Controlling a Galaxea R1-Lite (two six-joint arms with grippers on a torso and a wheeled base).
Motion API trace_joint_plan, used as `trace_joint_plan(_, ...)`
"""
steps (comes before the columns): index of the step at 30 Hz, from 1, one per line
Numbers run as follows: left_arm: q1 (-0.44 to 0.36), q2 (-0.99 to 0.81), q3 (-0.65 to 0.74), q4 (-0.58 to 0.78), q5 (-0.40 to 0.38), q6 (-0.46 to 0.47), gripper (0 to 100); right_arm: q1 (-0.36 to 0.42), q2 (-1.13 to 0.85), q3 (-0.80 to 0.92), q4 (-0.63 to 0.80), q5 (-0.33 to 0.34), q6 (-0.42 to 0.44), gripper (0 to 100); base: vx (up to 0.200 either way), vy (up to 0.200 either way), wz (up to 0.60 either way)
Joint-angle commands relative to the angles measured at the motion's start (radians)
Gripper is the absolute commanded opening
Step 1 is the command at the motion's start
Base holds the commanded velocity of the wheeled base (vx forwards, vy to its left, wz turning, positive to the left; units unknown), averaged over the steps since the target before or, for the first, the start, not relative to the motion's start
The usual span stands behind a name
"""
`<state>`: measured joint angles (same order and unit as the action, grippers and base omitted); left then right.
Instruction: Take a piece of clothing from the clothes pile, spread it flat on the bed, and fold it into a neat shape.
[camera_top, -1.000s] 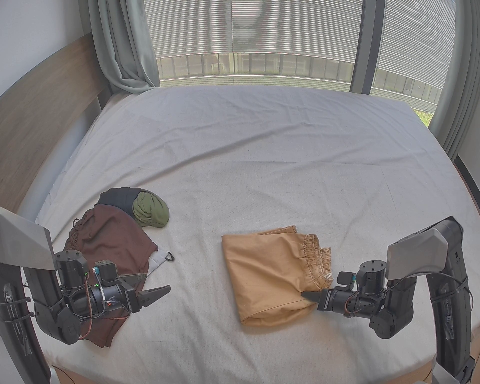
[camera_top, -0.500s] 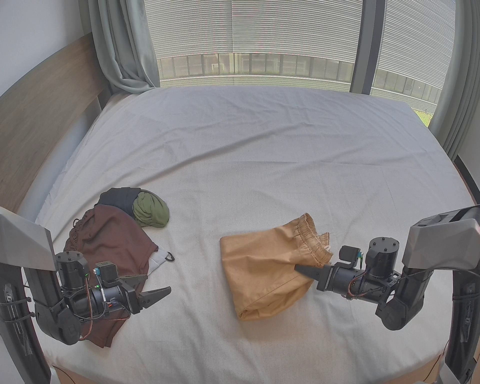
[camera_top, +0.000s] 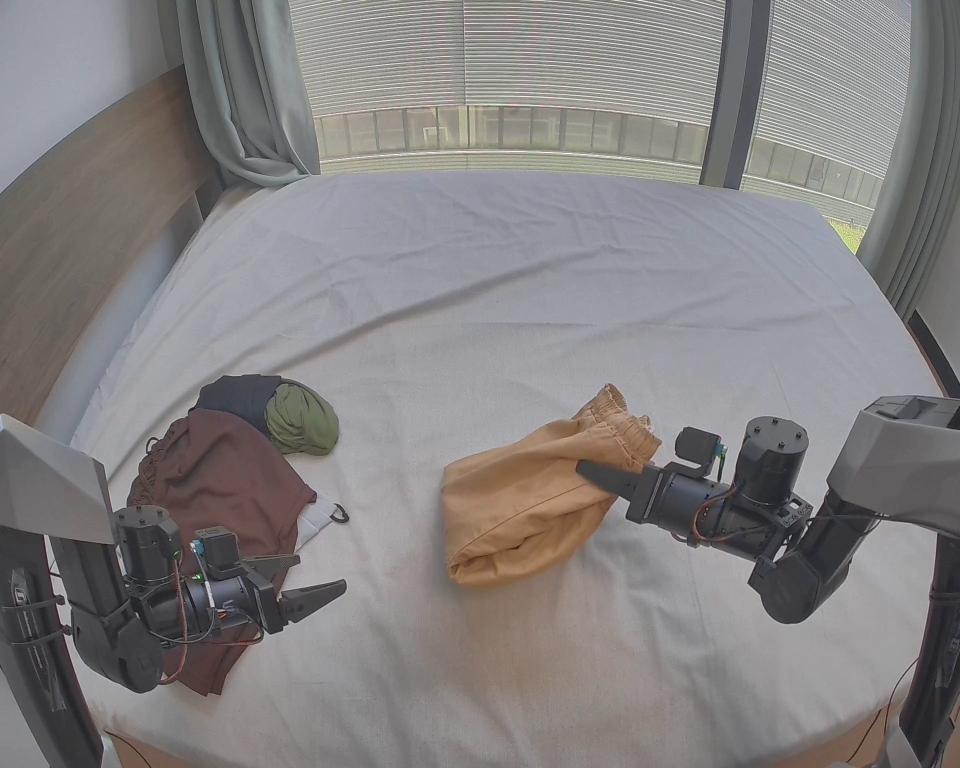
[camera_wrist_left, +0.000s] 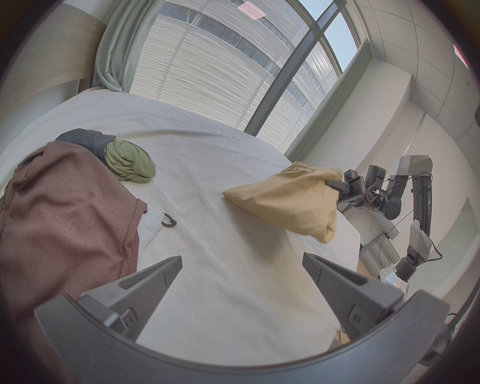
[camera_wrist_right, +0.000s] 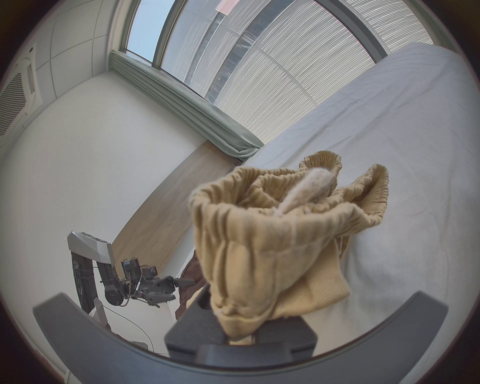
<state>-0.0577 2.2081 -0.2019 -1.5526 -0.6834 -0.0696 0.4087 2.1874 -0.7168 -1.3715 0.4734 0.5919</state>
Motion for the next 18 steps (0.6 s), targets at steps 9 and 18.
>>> trace_joint_plan(9, -0.013, 0.01, 0.006, -0.001, -0.001, 0.001, 100, -0.018, -0.035, -0.219, 0.161, 0.019, 0.019, 0, 0.0, 0.0, 0.0)
trace_joint_plan(18, -0.011, 0.01, 0.006, -0.001, -0.001, 0.001, 100, -0.048, 0.012, -0.417, 0.308, 0.019, 0.045, 0, 0.0, 0.0, 0.0)
